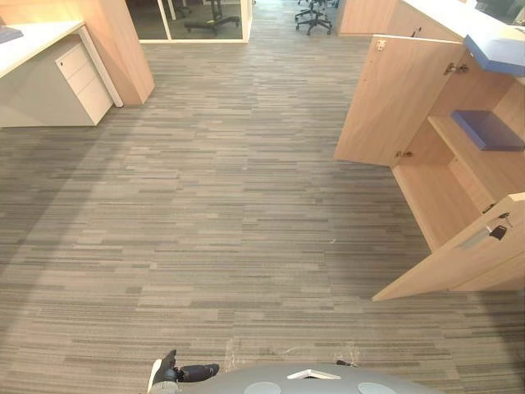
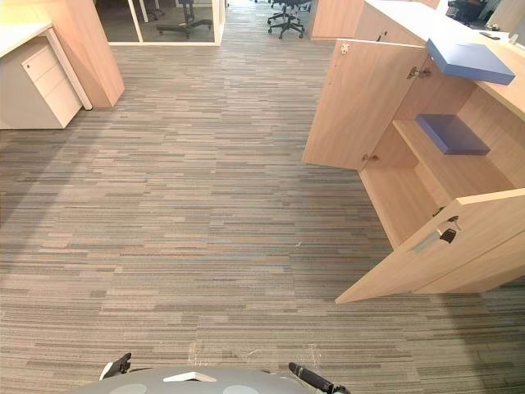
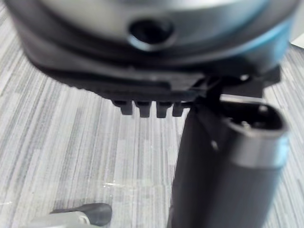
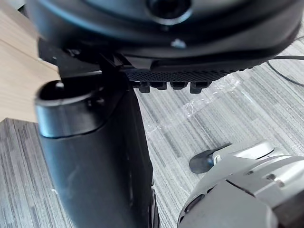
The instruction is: Walk over to the cabinet, pick up the folder, carry it to the office cabinet, place the folder inside the office cabinet, then close the office cabinet door
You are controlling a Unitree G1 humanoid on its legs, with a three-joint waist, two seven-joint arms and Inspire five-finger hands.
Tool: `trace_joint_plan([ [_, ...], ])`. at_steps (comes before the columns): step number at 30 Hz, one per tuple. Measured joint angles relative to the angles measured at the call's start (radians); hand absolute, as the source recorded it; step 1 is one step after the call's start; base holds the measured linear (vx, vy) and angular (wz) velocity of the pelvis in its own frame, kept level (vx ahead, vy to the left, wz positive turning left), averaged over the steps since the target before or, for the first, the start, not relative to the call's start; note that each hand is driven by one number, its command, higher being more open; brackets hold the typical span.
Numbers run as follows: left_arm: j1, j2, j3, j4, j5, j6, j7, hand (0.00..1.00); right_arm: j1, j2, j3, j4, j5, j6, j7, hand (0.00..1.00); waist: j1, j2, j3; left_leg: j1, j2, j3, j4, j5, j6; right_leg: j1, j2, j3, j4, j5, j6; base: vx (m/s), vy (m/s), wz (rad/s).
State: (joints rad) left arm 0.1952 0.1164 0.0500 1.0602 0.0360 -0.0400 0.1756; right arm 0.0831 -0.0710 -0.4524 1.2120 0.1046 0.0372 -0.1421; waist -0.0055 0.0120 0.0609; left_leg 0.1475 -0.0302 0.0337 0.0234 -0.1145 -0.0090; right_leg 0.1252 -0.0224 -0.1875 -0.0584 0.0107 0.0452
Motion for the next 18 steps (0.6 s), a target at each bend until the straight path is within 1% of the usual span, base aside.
trace_joint_plan([
  [1, 0.002, 0.001, 0.004, 0.001, -0.036, 0.0, -0.018, 1.0, -0.004, 0.004, -0.012, 0.0, 0.001, 0.0, 0.002, 1.0, 0.0, -0.001, 0.0, 0.001, 0.0, 0.002, -0.005, 0.002, 0.0, 0.0, 0.0, -0.001, -0.001, 0.0, 0.0, 0.0, 0.0, 0.0],
  [4, 0.002, 0.005, 0.007, 0.001, -0.075, 0.0, -0.041, 1.0, -0.016, 0.007, -0.012, 0.001, 0.0, 0.0, 0.007, 1.0, 0.0, -0.008, 0.006, 0.002, 0.0, 0.005, -0.011, 0.007, 0.002, 0.0, 0.001, -0.001, -0.008, 0.004, 0.006, -0.02, -0.004, -0.02],
  [8, 0.004, 0.007, 0.009, 0.001, -0.104, -0.001, -0.05, 1.0, -0.026, 0.01, -0.019, 0.001, 0.0, 0.0, 0.011, 1.0, 0.001, -0.01, 0.007, 0.004, 0.0, 0.006, -0.015, 0.009, 0.002, 0.001, 0.001, -0.002, -0.013, 0.007, 0.007, -0.02, -0.004, 0.0],
  [12, 0.007, 0.0, 0.032, 0.001, -0.104, -0.001, -0.052, 1.0, -0.034, 0.01, -0.02, 0.001, 0.0, 0.0, 0.013, 1.0, 0.001, -0.01, 0.01, 0.019, 0.0, 0.006, -0.035, 0.019, 0.002, 0.007, 0.002, -0.002, -0.014, 0.007, 0.007, 0.0, 0.0, 0.0],
  [18, 0.005, -0.002, 0.035, 0.0, -0.065, -0.001, -0.033, 1.0, -0.042, 0.013, -0.021, 0.001, 0.001, 0.0, 0.007, 1.0, 0.001, -0.013, 0.017, 0.035, 0.0, 0.007, -0.048, 0.025, 0.005, 0.018, 0.002, -0.003, -0.016, 0.007, 0.007, -0.03, -0.004, 0.0],
])
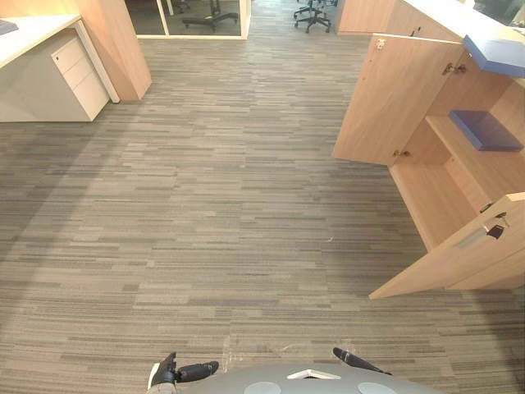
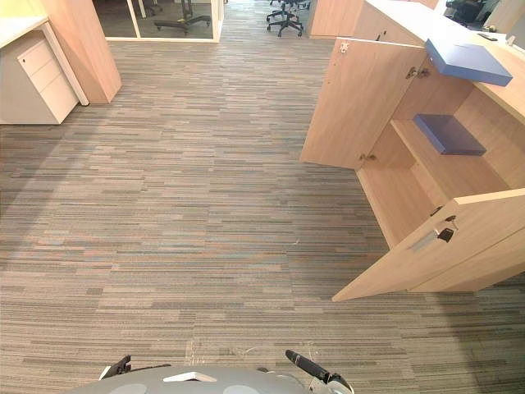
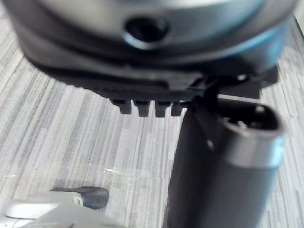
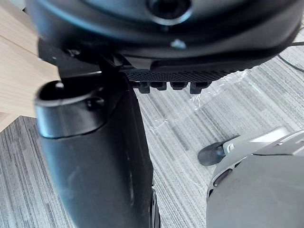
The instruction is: Walk over to the cabinet, pick up the folder, carry it to the office cabinet, place the folder inside the office cabinet, then close the office cabinet door
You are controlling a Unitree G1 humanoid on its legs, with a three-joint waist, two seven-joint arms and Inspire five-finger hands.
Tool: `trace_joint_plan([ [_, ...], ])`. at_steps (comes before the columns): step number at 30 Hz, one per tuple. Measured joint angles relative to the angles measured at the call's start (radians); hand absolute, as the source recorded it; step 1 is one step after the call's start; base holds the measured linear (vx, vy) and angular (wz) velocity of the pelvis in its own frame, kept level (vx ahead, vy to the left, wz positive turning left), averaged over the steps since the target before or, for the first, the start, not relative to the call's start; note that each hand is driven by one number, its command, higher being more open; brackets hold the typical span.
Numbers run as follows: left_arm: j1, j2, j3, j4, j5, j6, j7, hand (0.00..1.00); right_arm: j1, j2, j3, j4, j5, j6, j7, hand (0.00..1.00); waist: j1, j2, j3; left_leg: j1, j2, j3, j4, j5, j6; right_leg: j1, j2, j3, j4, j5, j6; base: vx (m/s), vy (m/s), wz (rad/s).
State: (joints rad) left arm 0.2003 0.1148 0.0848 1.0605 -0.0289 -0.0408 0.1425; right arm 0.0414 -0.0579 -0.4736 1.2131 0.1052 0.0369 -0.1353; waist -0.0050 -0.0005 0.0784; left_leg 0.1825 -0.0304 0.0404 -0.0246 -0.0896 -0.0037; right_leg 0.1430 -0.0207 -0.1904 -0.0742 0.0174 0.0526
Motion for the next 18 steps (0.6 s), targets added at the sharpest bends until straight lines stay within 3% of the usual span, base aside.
trace_joint_plan([
  [18, -0.026, 0.022, -0.034, 0.0, 0.001, -0.005, -0.024, 1.0, -0.006, 0.006, 0.015, -0.006, 0.0, -0.008, 0.016, 1.0, 0.0, -0.013, 0.034, -0.009, 0.005, 0.024, -0.018, -0.002, -0.004, -0.026, 0.007, 0.0, -0.004, 0.0, 0.0, -0.01, -0.006, -0.03],
])
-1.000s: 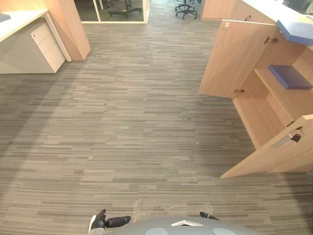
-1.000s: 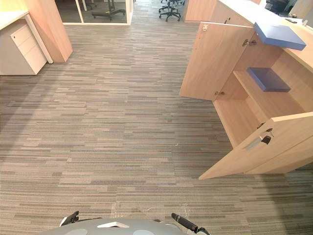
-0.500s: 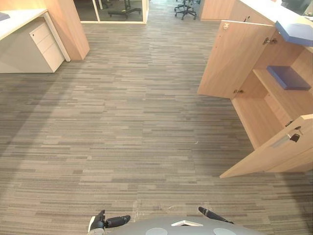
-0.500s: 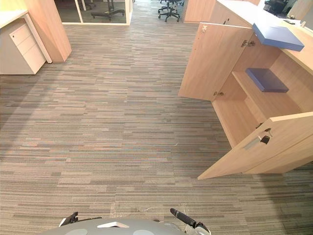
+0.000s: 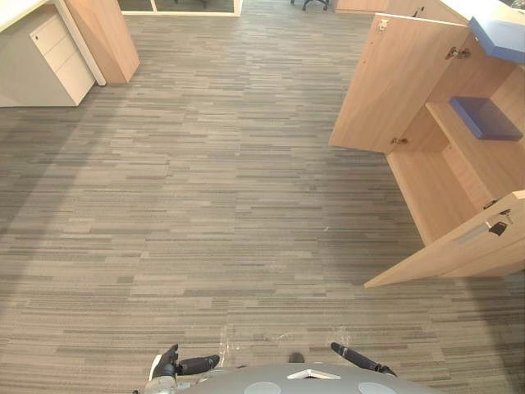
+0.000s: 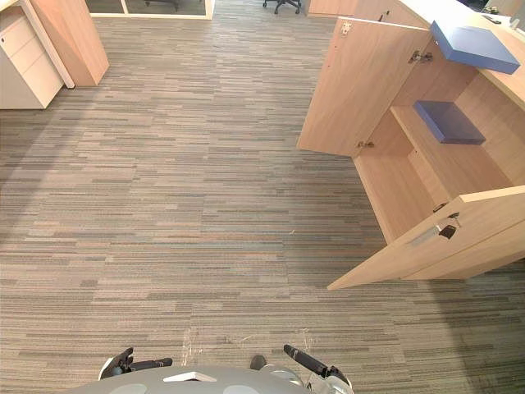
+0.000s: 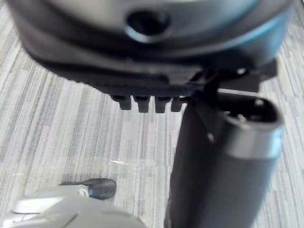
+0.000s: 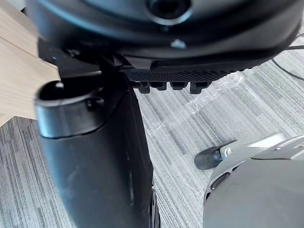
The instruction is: Walk over to the cabinet, pick up the folder, carry it to the office cabinet, place the folder inside the office cabinet, then close the office cabinet door
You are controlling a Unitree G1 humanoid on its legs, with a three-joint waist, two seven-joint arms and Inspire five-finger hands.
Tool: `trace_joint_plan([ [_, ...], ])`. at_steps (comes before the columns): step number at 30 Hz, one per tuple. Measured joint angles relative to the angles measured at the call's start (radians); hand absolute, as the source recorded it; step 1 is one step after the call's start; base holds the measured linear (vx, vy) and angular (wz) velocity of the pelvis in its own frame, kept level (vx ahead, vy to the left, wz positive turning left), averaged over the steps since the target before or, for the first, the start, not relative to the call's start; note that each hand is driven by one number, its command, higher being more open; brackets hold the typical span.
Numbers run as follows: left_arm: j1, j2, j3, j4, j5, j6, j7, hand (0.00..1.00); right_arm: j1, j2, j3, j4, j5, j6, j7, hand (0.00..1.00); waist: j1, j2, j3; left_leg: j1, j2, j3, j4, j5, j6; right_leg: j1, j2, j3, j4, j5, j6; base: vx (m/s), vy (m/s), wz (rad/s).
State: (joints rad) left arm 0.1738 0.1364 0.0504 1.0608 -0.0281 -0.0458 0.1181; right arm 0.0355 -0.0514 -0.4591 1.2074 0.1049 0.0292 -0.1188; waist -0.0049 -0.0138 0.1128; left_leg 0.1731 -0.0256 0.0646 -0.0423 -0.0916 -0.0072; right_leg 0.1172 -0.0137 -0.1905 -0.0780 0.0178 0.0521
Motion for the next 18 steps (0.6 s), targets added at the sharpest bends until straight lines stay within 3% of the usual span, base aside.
trace_joint_plan([
  [7, -0.009, 0.005, 0.0, -0.001, 0.0, -0.001, 0.002, 1.0, -0.003, 0.003, -0.003, -0.004, 0.001, -0.016, 0.0, 1.0, -0.001, -0.005, 0.006, -0.02, 0.001, 0.006, 0.02, -0.008, -0.011, -0.012, 0.0, 0.001, 0.0, 0.0, 0.0, -0.03, -0.005, -0.01],
  [8, -0.021, 0.008, 0.008, -0.009, -0.007, -0.001, 0.004, 1.0, -0.008, 0.007, -0.003, -0.004, 0.01, -0.019, 0.0, 1.0, 0.0, -0.011, 0.014, -0.072, 0.005, 0.013, 0.12, -0.058, -0.028, -0.022, -0.002, 0.0, 0.015, -0.011, -0.015, -0.06, -0.052, -0.01],
  [9, -0.028, 0.001, 0.03, -0.027, -0.02, -0.002, 0.006, 1.0, -0.014, 0.002, -0.005, -0.007, 0.03, -0.019, 0.002, 1.0, 0.001, 0.002, 0.032, -0.136, 0.031, 0.027, 0.265, -0.133, -0.042, -0.034, 0.01, -0.012, 0.052, -0.044, -0.049, -0.07, -0.061, -0.05],
  [10, -0.028, -0.007, 0.04, -0.039, -0.027, -0.002, 0.007, 1.0, -0.016, -0.005, -0.004, -0.009, 0.039, -0.02, 0.002, 1.0, 0.003, 0.013, 0.043, -0.16, 0.052, 0.04, 0.339, -0.169, -0.05, -0.033, 0.019, -0.026, 0.071, -0.056, -0.06, -0.09, -0.037, -0.06],
  [11, -0.031, -0.013, 0.062, -0.051, -0.05, -0.004, 0.006, 1.0, -0.017, -0.009, -0.004, -0.008, 0.041, -0.022, 0.001, 1.0, 0.004, 0.022, 0.062, -0.222, 0.09, 0.08, 0.514, -0.199, -0.076, -0.026, 0.032, -0.026, 0.084, -0.072, -0.068, -0.12, -0.022, -0.07],
  [13, -0.036, -0.033, 0.129, -0.093, -0.086, -0.017, 0.005, 1.0, -0.014, -0.012, -0.012, -0.004, 0.042, -0.019, -0.002, 1.0, 0.005, 0.022, 0.082, -0.376, 0.155, 0.126, 0.848, -0.131, -0.053, 0.006, 0.039, -0.014, 0.095, -0.09, -0.086, -0.05, -0.018, -0.09],
  [14, -0.038, -0.034, 0.132, -0.093, -0.089, -0.023, 0.002, 1.0, -0.012, -0.012, -0.014, -0.004, 0.043, -0.019, -0.003, 1.0, 0.009, 0.024, 0.087, -0.401, 0.159, 0.121, 0.89, -0.146, -0.053, 0.017, 0.037, -0.007, 0.096, -0.095, -0.087, 0.11, 0.021, -0.18],
  [16, -0.044, -0.042, 0.128, -0.107, -0.095, -0.035, 0.002, 1.0, -0.007, -0.022, -0.041, 0.006, 0.043, -0.015, -0.01, 1.0, 0.017, 0.029, 0.088, -0.449, 0.157, 0.121, 0.788, -0.184, -0.053, 0.037, 0.008, 0.025, 0.096, -0.109, -0.079, 0.13, 0.085, -0.31],
  [18, -0.045, -0.044, 0.13, -0.113, -0.095, -0.039, -0.001, 1.0, -0.009, -0.024, -0.04, 0.005, 0.043, -0.016, -0.006, 1.0, 0.02, 0.033, 0.087, -0.475, 0.15, 0.105, 0.605, -0.148, -0.061, 0.039, -0.025, 0.052, 0.101, -0.123, -0.064, 0.18, 0.15, -0.45],
])
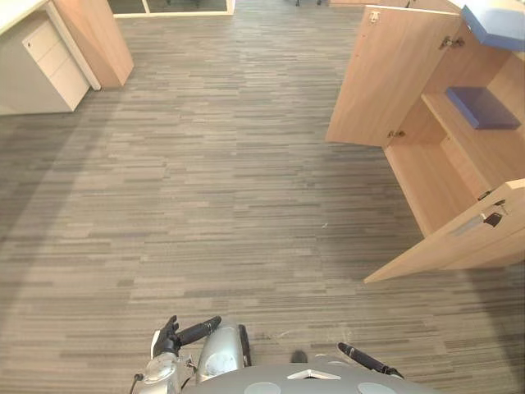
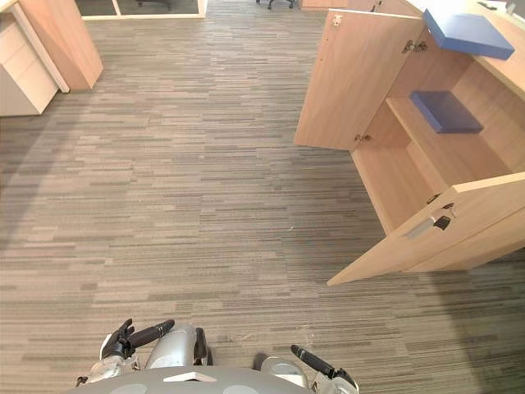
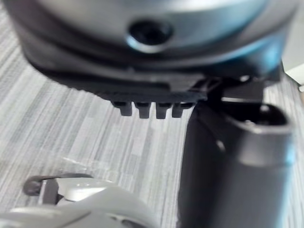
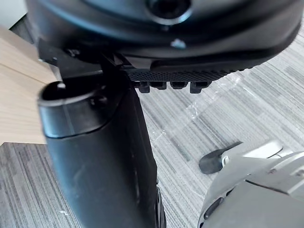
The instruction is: Walk over to the cabinet, pick up the folder, carry it to the office cabinet, place the folder inside the office cabinet, then close the office cabinet door
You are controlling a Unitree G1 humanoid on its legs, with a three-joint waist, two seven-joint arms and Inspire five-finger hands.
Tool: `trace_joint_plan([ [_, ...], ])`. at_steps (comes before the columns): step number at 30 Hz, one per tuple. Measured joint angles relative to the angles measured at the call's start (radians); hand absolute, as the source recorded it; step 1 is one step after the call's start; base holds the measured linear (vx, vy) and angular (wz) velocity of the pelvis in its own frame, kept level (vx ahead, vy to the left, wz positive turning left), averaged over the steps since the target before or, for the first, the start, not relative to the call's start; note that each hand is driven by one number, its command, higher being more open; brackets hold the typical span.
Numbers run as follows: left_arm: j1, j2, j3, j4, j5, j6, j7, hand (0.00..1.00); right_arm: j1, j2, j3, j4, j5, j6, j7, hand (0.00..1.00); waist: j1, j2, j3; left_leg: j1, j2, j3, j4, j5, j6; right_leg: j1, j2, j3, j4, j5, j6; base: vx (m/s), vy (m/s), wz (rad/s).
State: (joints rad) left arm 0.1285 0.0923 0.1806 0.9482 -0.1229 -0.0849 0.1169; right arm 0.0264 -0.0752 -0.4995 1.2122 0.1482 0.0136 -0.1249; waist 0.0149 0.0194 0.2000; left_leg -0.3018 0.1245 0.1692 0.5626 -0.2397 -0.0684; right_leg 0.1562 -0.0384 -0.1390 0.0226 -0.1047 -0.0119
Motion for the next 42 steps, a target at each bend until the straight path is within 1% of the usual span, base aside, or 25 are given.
trace_joint_plan([
  [1, 0.0, -0.001, 0.0, 0.001, 0.002, 0.001, -0.003, 1.0, 0.001, 0.0, 0.0, 0.0, 0.001, 0.0, 0.004, 1.0, 0.0, 0.002, -0.001, -0.003, -0.008, -0.031, -0.158, 0.052, -0.017, -0.007, -0.022, 0.015, 0.001, -0.012, 0.019, 0.2, 0.183, -0.47],
  [4, 0.006, -0.015, 0.002, 0.008, 0.001, 0.002, -0.004, 1.0, 0.017, -0.009, 0.002, -0.004, 0.0, 0.0, 0.008, 1.0, -0.001, 0.03, -0.018, -0.003, 0.017, -0.052, -0.328, 0.143, -0.029, 0.002, -0.048, 0.058, 0.017, -0.061, 0.068, 0.3, 0.279, -0.41],
  [6, 0.02, -0.01, 0.023, 0.012, 0.0, 0.001, -0.013, 1.0, 0.034, -0.005, 0.002, -0.005, -0.003, 0.001, 0.008, 1.0, 0.004, 0.01, -0.048, -0.019, -0.036, -0.035, -0.234, 0.19, 0.007, -0.001, -0.123, 0.079, 0.071, -0.135, 0.092, 0.44, 0.371, -0.37],
  [7, 0.028, -0.009, 0.026, 0.012, -0.005, 0.001, -0.013, 1.0, 0.042, -0.003, 0.002, -0.003, -0.004, 0.001, 0.009, 1.0, 0.004, -0.001, -0.065, -0.027, -0.055, -0.027, -0.202, 0.176, 0.026, -0.005, -0.147, 0.087, 0.098, -0.151, 0.085, 0.59, 0.392, -0.51],
  [8, 0.035, -0.013, 0.034, 0.022, -0.009, 0.0, -0.011, 1.0, 0.051, 0.003, 0.003, 0.008, -0.004, 0.001, 0.012, 1.0, 0.006, -0.025, -0.086, -0.018, -0.088, 0.009, -0.166, 0.134, 0.063, -0.056, -0.193, 0.087, 0.244, -0.177, 0.11, 0.5, 0.294, -0.45],
  [10, 0.038, 0.006, 0.032, 0.043, -0.016, 0.002, -0.009, 1.0, 0.041, 0.018, -0.016, -0.002, 0.016, -0.004, 0.026, 1.0, -0.01, -0.041, -0.085, 0.045, -0.133, 0.04, -0.16, 0.084, 0.098, -0.184, -0.264, 0.085, 0.587, -0.131, 0.093, 0.48, 0.281, -0.26],
  [11, 0.044, 0.005, 0.028, 0.064, -0.023, 0.006, -0.011, 1.0, 0.032, 0.018, -0.019, -0.022, 0.019, -0.006, 0.034, 1.0, -0.024, -0.046, -0.079, 0.116, -0.161, 0.056, -0.173, 0.062, 0.123, -0.25, -0.31, 0.072, 0.808, -0.06, 0.054, 0.55, 0.306, -0.03],
  [12, 0.049, 0.006, 0.021, 0.073, -0.024, 0.015, -0.012, 1.0, 0.028, 0.014, -0.014, -0.032, 0.018, -0.006, 0.032, 1.0, -0.026, -0.042, -0.074, 0.199, -0.179, 0.054, -0.205, 0.042, 0.14, -0.295, -0.331, 0.029, 0.988, -0.069, 0.028, 0.55, 0.287, -0.06],
  [14, 0.05, 0.006, 0.014, 0.074, -0.023, 0.021, -0.013, 1.0, 0.021, 0.011, 0.01, -0.036, 0.016, -0.008, 0.031, 1.0, -0.023, -0.023, -0.07, 0.324, -0.184, 0.045, -0.299, 0.039, 0.142, -0.334, -0.3, -0.058, 1.078, -0.113, -0.001, 0.44, 0.181, -0.03],
  [17, 0.044, 0.004, -0.011, 0.101, -0.023, 0.021, -0.019, 1.0, 0.012, 0.007, 0.038, -0.066, 0.019, -0.023, 0.033, 1.0, -0.041, 0.001, -0.051, 0.458, -0.18, 0.044, -0.412, 0.044, 0.141, -0.383, -0.254, -0.245, 0.863, -0.161, 0.008, 0.38, 0.096, 0.06],
  [18, 0.037, 0.002, -0.009, 0.104, -0.023, 0.023, -0.018, 1.0, 0.007, 0.006, 0.037, -0.072, 0.021, -0.024, 0.033, 1.0, -0.049, 0.005, -0.049, 0.478, -0.178, 0.046, -0.431, 0.043, 0.139, -0.393, -0.254, -0.288, 0.805, -0.161, 0.009, 0.51, 0.055, -0.03],
  [20, 0.035, -0.016, 0.002, 0.104, -0.022, 0.023, -0.015, 1.0, -0.007, 0.0, 0.031, -0.073, 0.026, -0.025, 0.031, 1.0, -0.048, 0.02, -0.034, 0.537, -0.16, 0.077, -0.505, 0.031, 0.11, -0.417, -0.252, -0.496, 0.571, -0.128, 0.025, 0.47, 0.028, -0.34],
  [22, 0.037, -0.017, 0.035, 0.118, 0.005, 0.03, -0.012, 1.0, -0.023, 0.003, 0.037, -0.066, 0.025, -0.023, 0.025, 1.0, -0.039, 0.008, -0.036, 0.58, -0.147, 0.158, -0.556, 0.003, 0.059, -0.411, -0.249, -0.878, 0.358, -0.053, -0.048, 0.44, -0.017, -0.81],
  [24, 0.04, -0.028, 0.076, 0.12, 0.015, 0.044, -0.01, 1.0, -0.021, 0.01, 0.026, -0.055, 0.022, -0.019, 0.026, 1.0, -0.04, -0.002, -0.034, 0.628, -0.141, 0.229, -0.563, -0.031, 0.001, -0.385, -0.208, -0.999, 0.295, -0.073, -0.094, 0.49, -0.063, -0.9],
  [26, 0.033, -0.037, 0.111, 0.123, 0.015, 0.047, -0.007, 1.0, -0.021, 0.015, -0.019, -0.043, 0.023, -0.017, 0.027, 1.0, -0.035, 0.014, -0.036, 0.646, -0.085, 0.299, -0.474, -0.069, -0.058, -0.359, -0.138, -0.982, 0.258, -0.008, -0.208, 0.69, -0.067, -1.07],
  [27, 0.016, -0.037, 0.112, 0.127, 0.015, 0.047, -0.007, 1.0, -0.013, 0.031, -0.049, -0.039, 0.024, -0.023, 0.026, 1.0, -0.044, 0.021, -0.04, 0.589, -0.029, 0.311, -0.303, -0.08, -0.078, -0.348, -0.103, -0.971, 0.248, -0.015, -0.218, 0.74, -0.073, -0.86],
  [28, 0.001, -0.039, 0.118, 0.129, 0.012, 0.045, -0.007, 1.0, -0.009, 0.036, -0.065, -0.043, 0.032, -0.024, 0.025, 1.0, -0.046, 0.022, -0.039, 0.554, 0.003, 0.316, -0.19, -0.077, -0.083, -0.337, -0.078, -0.955, 0.234, -0.018, -0.215, 0.59, -0.077, -0.86],
  [29, -0.012, -0.058, 0.165, 0.126, 0.004, 0.04, -0.008, 1.0, -0.005, 0.039, -0.081, -0.049, 0.058, -0.022, 0.017, 1.0, -0.041, 0.037, -0.035, 0.491, 0.093, 0.326, 0.077, -0.02, -0.086, -0.294, -0.018, -0.902, 0.198, -0.028, -0.208, 0.55, -0.048, -1.3],
  [30, -0.009, -0.079, 0.2, 0.121, -0.03, 0.033, -0.009, 1.0, 0.0, 0.039, -0.081, -0.049, 0.081, -0.026, 0.005, 1.0, -0.035, 0.054, -0.034, 0.434, 0.186, 0.323, 0.335, 0.038, -0.042, -0.244, 0.033, -0.838, 0.183, -0.052, -0.193, 0.53, -0.033, -1.54],
  [32, -0.009, -0.087, 0.231, 0.122, -0.071, 0.03, -0.012, 1.0, -0.002, 0.045, -0.081, -0.047, 0.116, -0.032, 0.001, 1.0, -0.027, 0.052, -0.026, 0.356, 0.259, 0.295, 0.587, 0.061, -0.021, -0.164, 0.064, -0.737, 0.18, -0.092, -0.178, 0.5, -0.004, -1.49],
  [34, -0.002, -0.081, 0.249, 0.11, -0.076, 0.018, -0.012, 1.0, -0.013, 0.047, -0.076, -0.034, 0.134, -0.028, -0.002, 1.0, -0.007, 0.028, -0.022, 0.27, 0.29, 0.269, 0.657, 0.045, 0.005, -0.09, 0.07, -0.639, 0.148, -0.103, -0.147, 0.33, 0.024, -1.48],
  [37, 0.018, -0.088, 0.256, 0.065, -0.148, 0.0, -0.009, 1.0, -0.039, 0.039, 0.018, -0.023, 0.125, -0.016, -0.015, 1.0, 0.026, 0.02, -0.017, 0.093, 0.289, 0.193, 0.514, 0.014, 0.023, -0.02, 0.073, -0.49, 0.075, -0.082, -0.091, 0.26, 0.108, -1.53],
  [39, 0.025, -0.088, 0.227, 0.021, -0.159, -0.007, 0.006, 1.0, -0.114, 0.02, 0.164, -0.008, 0.082, -0.003, -0.017, 1.0, 0.063, 0.001, -0.004, 0.037, 0.169, 0.017, 0.119, 0.0, -0.005, 0.009, 0.049, -0.372, 0.044, -0.059, -0.054, 0.35, 0.224, -1.44],
  [40, 0.026, -0.092, 0.227, 0.02, -0.159, -0.008, 0.013, 1.0, -0.122, 0.025, 0.175, -0.01, 0.082, -0.005, -0.014, 1.0, 0.065, 0.002, -0.004, 0.033, 0.14, -0.041, 0.019, 0.005, -0.013, 0.018, 0.047, -0.349, 0.035, -0.055, -0.045, 0.37, 0.278, -1.21],
  [42, 0.031, -0.101, 0.216, 0.029, -0.159, -0.003, 0.025, 1.0, -0.137, 0.044, 0.194, -0.036, 0.083, -0.026, -0.004, 1.0, 0.065, 0.001, -0.004, 0.035, 0.06, -0.21, -0.251, 0.069, -0.048, 0.063, 0.025, -0.289, 0.024, -0.069, 0.0, 0.46, 0.381, -0.85],
])
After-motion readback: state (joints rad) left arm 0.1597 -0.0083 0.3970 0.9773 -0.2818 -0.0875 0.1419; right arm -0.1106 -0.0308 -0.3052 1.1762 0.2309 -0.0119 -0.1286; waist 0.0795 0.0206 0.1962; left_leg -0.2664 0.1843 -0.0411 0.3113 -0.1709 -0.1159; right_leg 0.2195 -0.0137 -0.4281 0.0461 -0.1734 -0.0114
